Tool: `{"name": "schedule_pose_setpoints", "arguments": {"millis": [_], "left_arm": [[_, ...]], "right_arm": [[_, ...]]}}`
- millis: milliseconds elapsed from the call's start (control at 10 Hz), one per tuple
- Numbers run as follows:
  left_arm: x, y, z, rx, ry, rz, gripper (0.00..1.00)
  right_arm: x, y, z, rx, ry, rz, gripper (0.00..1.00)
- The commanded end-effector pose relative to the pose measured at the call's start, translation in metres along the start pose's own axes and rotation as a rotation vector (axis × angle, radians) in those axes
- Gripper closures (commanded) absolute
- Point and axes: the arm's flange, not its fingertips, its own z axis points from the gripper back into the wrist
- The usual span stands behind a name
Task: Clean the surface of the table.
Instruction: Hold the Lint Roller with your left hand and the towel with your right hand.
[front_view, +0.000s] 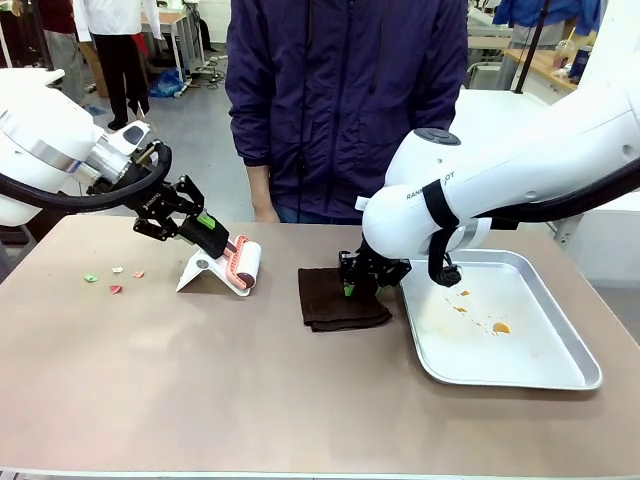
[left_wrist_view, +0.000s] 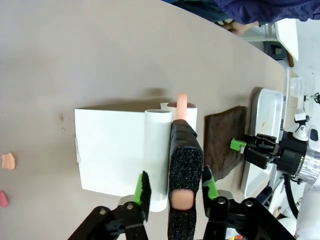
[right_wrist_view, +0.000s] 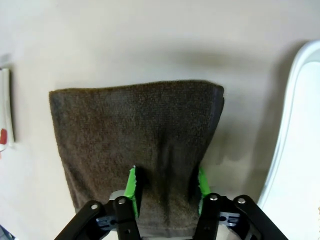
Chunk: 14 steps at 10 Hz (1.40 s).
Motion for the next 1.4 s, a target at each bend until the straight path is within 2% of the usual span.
{"name": "schedule_pose_setpoints", "arguments": {"millis": [0,100,200,700,900,1100,1200,1300], "left_arm": [[0.003,0.003,-0.002,-0.029,-0.026,-0.017,1.00],[0.003,0.002,-0.002,-0.029,-0.024,-0.018,0.96],[0.004,0.002,-0.002,-0.029,-0.019,-0.017,1.00],[0.002,0.000,0.000,-0.031,-0.018,-0.019,1.00],[-0.004,-0.004,0.011,-0.086,-0.055,-0.034,1.00],[-0.011,-0.004,0.024,-0.216,-0.059,-0.043,1.00],[-0.018,-0.005,0.033,-0.257,-0.064,-0.062,1.00],[-0.023,-0.007,0.040,-0.285,-0.063,-0.089,1.00]], "right_arm": [[0.003,0.005,-0.003,0.011,0.013,-0.006,0.88],[0.004,0.005,-0.003,0.012,0.012,-0.005,0.97],[0.005,0.005,-0.003,0.010,0.013,-0.004,1.00],[0.004,0.003,-0.006,0.026,0.021,-0.001,1.00],[0.003,-0.001,-0.003,0.065,0.010,0.009,1.00],[0.001,-0.015,0.004,0.207,0.001,0.004,1.00],[-0.001,-0.033,0.020,0.350,-0.032,-0.016,1.00],[-0.003,-0.049,0.031,0.554,-0.005,-0.006,1.00]]}}
